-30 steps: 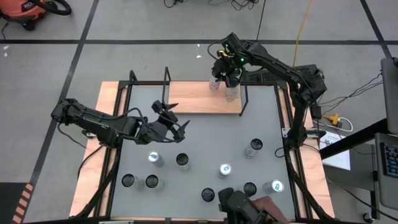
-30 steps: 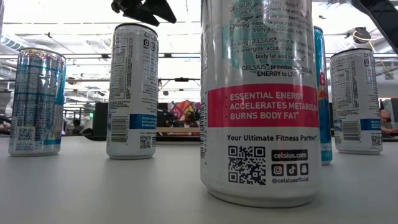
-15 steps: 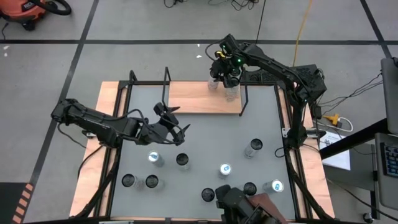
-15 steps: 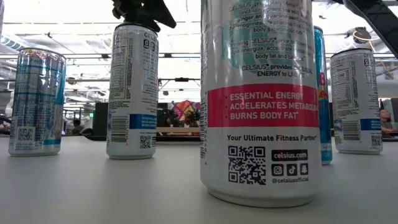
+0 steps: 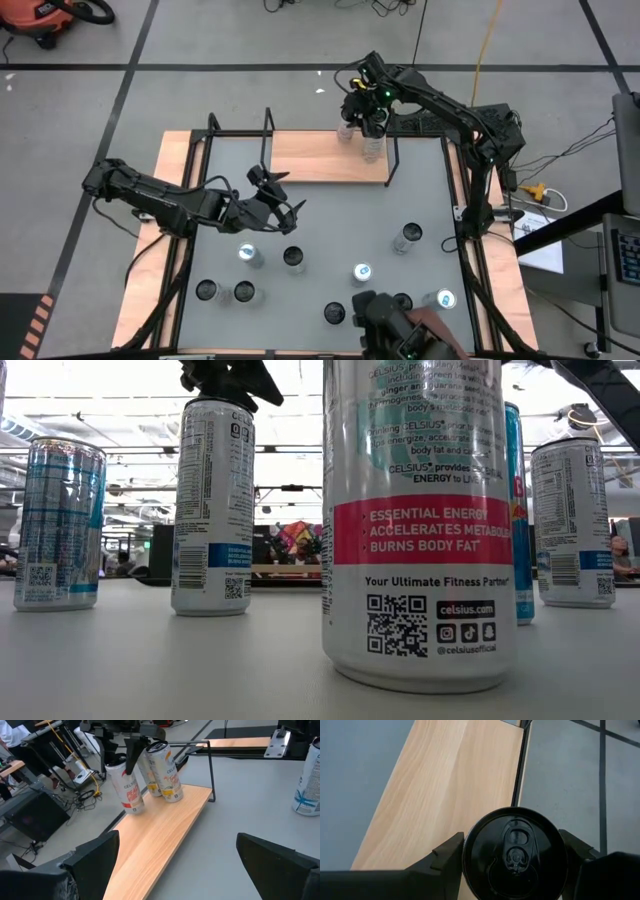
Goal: Place canned beverage on shelf
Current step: Put the top white pink soda can on the shelf
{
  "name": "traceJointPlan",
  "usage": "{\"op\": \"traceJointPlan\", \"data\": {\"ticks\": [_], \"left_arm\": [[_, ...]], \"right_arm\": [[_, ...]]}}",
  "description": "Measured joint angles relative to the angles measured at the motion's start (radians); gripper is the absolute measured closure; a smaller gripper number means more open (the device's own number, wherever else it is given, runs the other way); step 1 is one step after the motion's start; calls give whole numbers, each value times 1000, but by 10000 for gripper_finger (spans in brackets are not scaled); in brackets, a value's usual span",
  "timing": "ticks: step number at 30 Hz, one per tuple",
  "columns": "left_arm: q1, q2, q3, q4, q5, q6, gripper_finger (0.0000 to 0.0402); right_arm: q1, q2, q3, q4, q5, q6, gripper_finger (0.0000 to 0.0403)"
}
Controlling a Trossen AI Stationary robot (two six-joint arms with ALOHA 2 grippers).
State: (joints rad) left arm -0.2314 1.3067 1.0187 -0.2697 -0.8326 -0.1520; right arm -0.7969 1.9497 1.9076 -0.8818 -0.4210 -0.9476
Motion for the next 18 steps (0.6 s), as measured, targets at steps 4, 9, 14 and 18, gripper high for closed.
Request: {"op": "traceJointPlan", "data": {"ticks": [4,9,14,18], "left_arm": [[0,0,0,0,0,0,4],[0,0,0,-1,0,-1,4],[0,0,0,-1,0,0,4],[0,0,0,-1,0,0,4]], "right_arm": [[-8,14,-1,-18,-2,-10,216],[-10,15,-1,-27,2,-9,215],[-10,15,-1,-27,2,-8,215],[-10,15,-1,-26,3,1,215]]}}
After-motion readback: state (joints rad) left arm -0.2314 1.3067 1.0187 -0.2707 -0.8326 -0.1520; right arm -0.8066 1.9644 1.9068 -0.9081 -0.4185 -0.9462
